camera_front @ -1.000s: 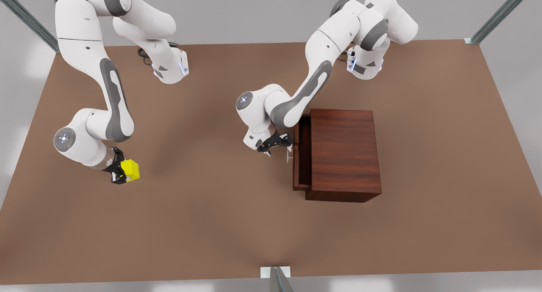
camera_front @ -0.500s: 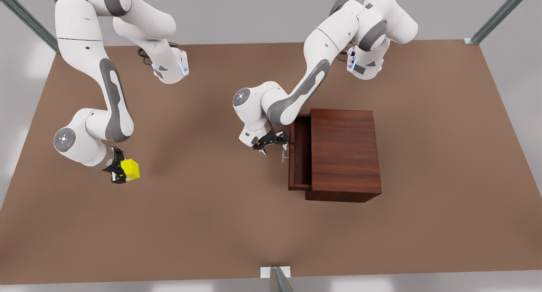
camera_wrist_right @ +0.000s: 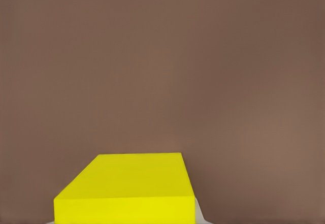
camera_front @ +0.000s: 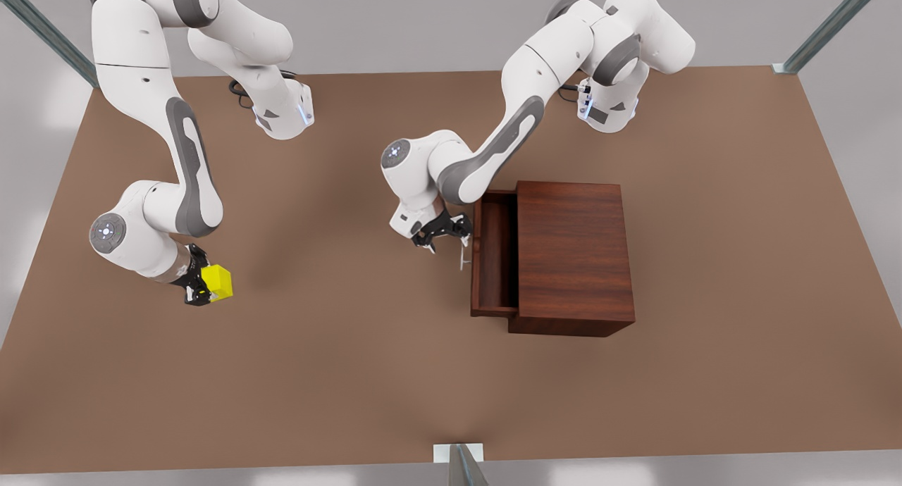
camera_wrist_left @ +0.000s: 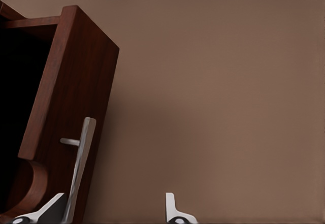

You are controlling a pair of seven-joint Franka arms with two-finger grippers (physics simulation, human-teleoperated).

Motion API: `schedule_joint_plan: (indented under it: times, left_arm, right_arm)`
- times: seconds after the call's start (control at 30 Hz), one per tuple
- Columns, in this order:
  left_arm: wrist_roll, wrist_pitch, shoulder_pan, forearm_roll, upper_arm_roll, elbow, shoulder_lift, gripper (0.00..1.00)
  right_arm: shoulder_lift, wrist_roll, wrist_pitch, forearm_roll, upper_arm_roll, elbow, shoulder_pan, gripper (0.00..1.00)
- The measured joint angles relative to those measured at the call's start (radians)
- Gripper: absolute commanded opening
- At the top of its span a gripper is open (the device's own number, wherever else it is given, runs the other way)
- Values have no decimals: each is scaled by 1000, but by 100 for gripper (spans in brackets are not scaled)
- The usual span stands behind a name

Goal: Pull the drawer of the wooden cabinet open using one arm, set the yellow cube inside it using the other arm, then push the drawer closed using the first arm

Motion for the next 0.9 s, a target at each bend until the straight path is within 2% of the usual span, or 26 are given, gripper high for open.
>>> schedule_joint_plan:
  times: [0.27,0.37,0.47,0.57,0.63,0.7,0.77,0.9]
  left_arm:
    - [-11,-29,-3,-4,-34,7,-21,100]
    - [-6,-90,-6,-39,-60,9,-74,100]
    - [9,-166,29,-111,-66,12,-182,100]
    - [80,-275,252,-220,-64,-32,-386,100]
    - [177,-333,510,-286,-60,-78,-482,100]
    - [282,-360,743,-343,-56,-109,-520,100]
    - [377,-341,825,-374,-43,-241,-605,100]
    - [539,-325,824,-402,-28,-234,-608,100]
  right_arm:
    - [-16,7,-43,0,5,40,4,70]
    - [-38,20,-95,0,11,71,31,70]
    - [-51,42,-151,1,16,107,60,70]
    - [-54,80,-214,5,19,164,133,70]
    - [-48,120,-266,9,18,231,205,69]
    - [-30,176,-323,26,18,320,307,69]
    - [8,245,-378,49,18,426,406,69]
    - [138,406,-463,76,18,634,570,69]
